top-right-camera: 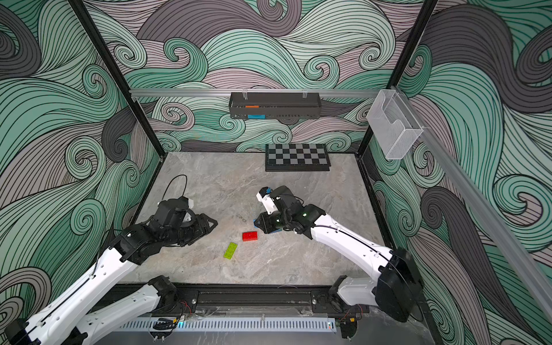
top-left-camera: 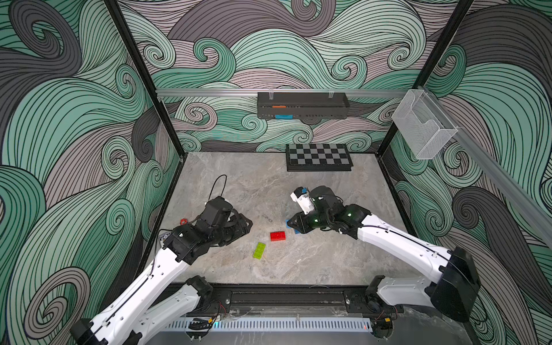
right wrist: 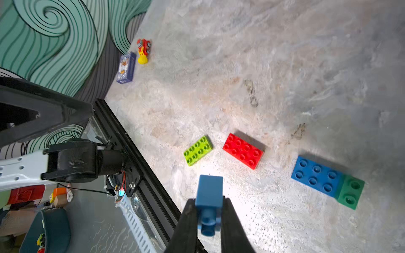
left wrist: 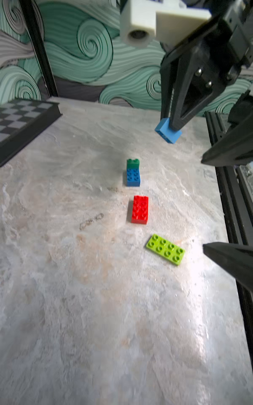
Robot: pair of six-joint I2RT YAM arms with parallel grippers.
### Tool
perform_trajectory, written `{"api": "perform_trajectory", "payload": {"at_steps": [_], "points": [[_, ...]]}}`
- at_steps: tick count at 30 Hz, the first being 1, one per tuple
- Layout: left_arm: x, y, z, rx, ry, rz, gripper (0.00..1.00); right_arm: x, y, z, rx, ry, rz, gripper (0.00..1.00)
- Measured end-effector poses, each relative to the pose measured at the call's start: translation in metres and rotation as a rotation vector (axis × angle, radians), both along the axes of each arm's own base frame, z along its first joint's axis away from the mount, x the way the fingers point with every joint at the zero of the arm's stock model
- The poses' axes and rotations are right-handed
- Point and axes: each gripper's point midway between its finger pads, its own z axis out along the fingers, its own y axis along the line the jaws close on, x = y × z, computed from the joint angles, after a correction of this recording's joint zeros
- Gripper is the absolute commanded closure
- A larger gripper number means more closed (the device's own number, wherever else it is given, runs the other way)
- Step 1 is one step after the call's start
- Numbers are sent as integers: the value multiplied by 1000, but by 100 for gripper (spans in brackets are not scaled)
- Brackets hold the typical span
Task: Assemble the number 5 with lego
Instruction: Pick up the lego brick from the center of the board, then adjust the lego brick at the center of the board.
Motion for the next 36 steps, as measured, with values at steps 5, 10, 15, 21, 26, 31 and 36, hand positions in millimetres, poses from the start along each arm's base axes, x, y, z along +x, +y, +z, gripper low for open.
{"api": "perform_trajectory", "payload": {"at_steps": [5,10,15,21,26,31,36], "points": [[-10,9,-25,84,49,-41,42,-7,6,-13,-43,68,33,88],[-9,5,-52,148,119,-92,37,-15,9,-16,-52,89,59,88],[-1,-7,-86,189,216,-128,39,-17,7,-14,-50,86,61,88],[12,-20,-124,211,329,-137,50,-26,-2,-15,-47,82,61,88],[23,-28,-147,206,372,-112,58,-33,-9,-16,-45,80,59,88],[29,-30,-163,214,402,-86,65,-38,-16,-18,-43,79,56,88],[28,-24,-173,239,422,-55,66,-41,-21,-18,-36,74,50,88]]}}
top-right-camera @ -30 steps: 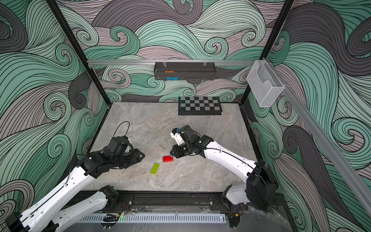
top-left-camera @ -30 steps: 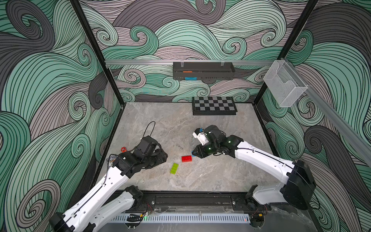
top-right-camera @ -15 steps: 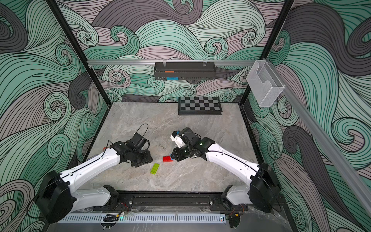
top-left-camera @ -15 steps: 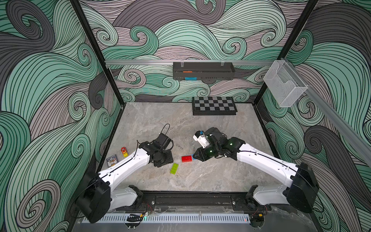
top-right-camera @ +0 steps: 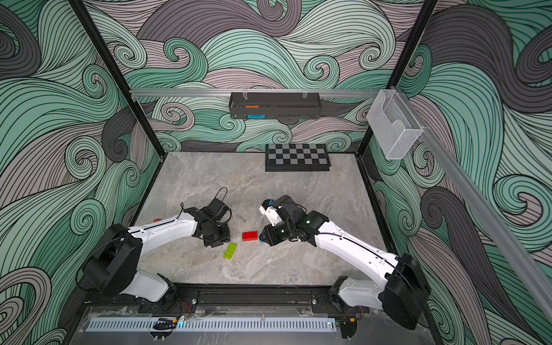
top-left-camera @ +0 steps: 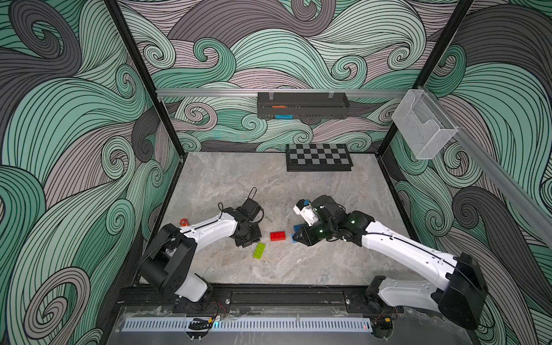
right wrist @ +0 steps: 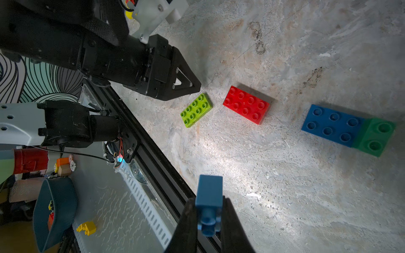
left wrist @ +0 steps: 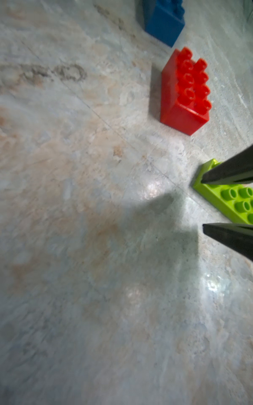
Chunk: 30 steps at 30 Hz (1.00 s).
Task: Assemble the number 5 with lego
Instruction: Adjust the lego brick at the center of the board.
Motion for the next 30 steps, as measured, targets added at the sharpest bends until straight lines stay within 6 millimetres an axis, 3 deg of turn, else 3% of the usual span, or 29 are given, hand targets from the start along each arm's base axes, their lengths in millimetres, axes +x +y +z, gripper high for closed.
{"api": "perform_trajectory", "payload": {"at_steps": [5,16,22,25,30], "points": [[-4,1,-10,13,26,0,68,-2,-6,-2,1,0,-9,88],[-5,-37,-9,-15,41,-125,69,-1,-10,-5,-3,5,-21,88],[-10,-36,-7,-4,50,-152,64,-1,-8,-12,-12,26,-15,88],[-12,-31,5,-6,28,-151,62,-4,-5,-20,-32,54,-3,88],[-13,-16,41,-45,-77,-125,60,-12,10,-30,-71,102,41,87]]}}
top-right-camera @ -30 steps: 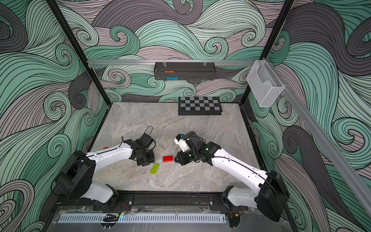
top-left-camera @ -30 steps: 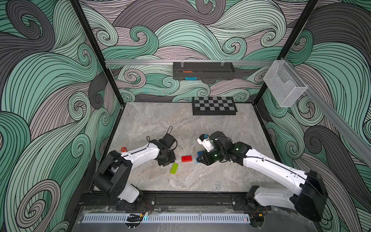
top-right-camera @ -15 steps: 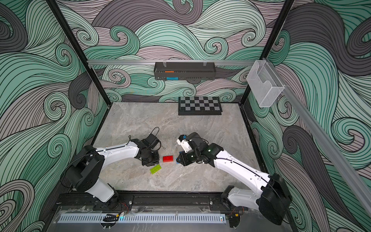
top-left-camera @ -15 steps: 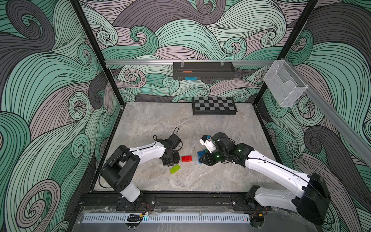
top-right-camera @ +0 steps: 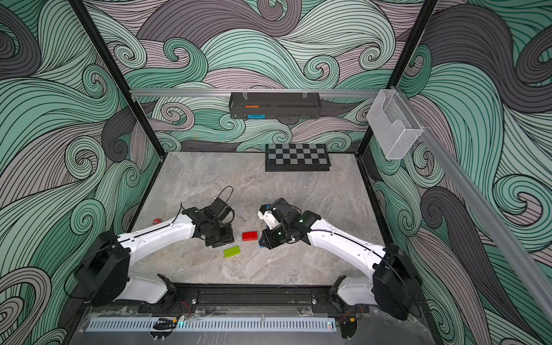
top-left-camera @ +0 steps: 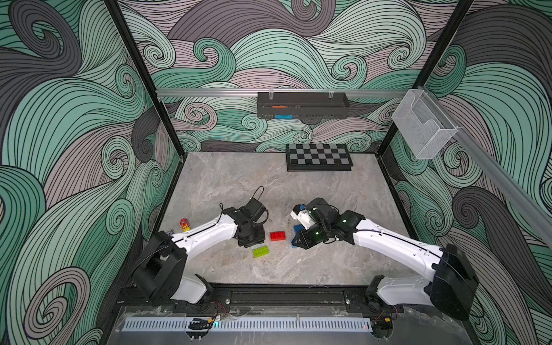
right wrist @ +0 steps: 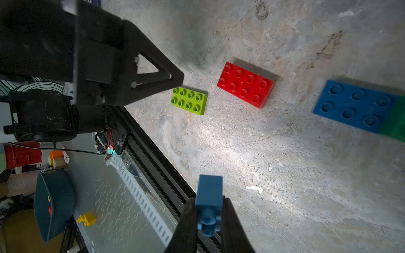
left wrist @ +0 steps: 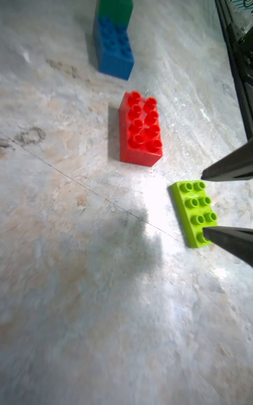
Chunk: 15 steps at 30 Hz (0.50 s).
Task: Assemble the number 5 with lego
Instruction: Adjust the lego brick at the center of the board.
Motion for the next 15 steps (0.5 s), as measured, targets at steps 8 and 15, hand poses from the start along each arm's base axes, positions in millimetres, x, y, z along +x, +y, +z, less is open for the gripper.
{"api": "perform_trajectory", "payload": {"at_steps": [8,15], "points": [[-28,49,11,-11,-43,92,59,-9,44,-2,-50,35,74,87],[-34,69,23,-47,-119,157,58,-14,79,-23,-142,71,102,88]]}}
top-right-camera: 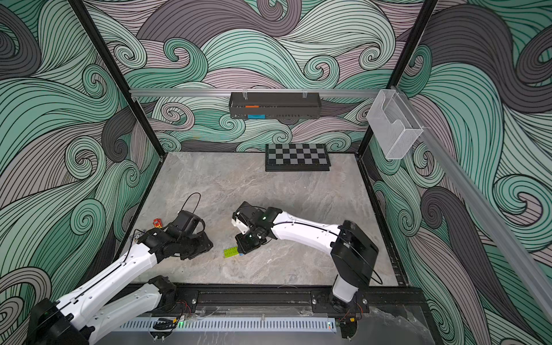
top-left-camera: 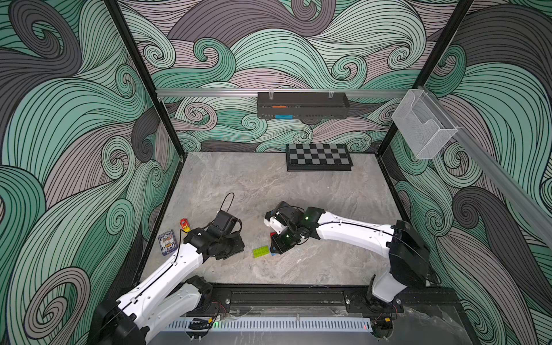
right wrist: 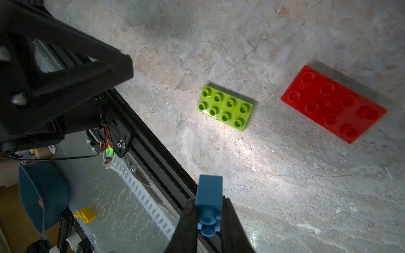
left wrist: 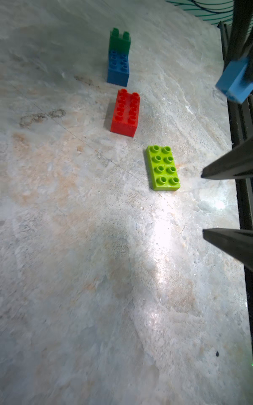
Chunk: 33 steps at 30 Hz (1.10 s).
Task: Assemble the number 5 with lego
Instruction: Adjust the lego brick at the center of the board, then assemble the lego brick with the lego brick.
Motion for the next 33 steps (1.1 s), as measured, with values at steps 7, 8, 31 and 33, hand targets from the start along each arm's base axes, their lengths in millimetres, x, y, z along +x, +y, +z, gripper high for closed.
{"api": "perform_trajectory", "payload": {"at_steps": [7,8,31,33], "points": [[2,6,1,-10,0,27,58,6,18,-15,-79,3,-12,89],[2,6,1,-12,2,26,59,8,20,-17,-90,0,-16,89],[-1,1,-5,-23,47,-9,59,31,23,-52,-263,-17,-80,89],[-1,2,-6,-21,51,-11,59,32,23,-53,-268,-14,-81,89]]}}
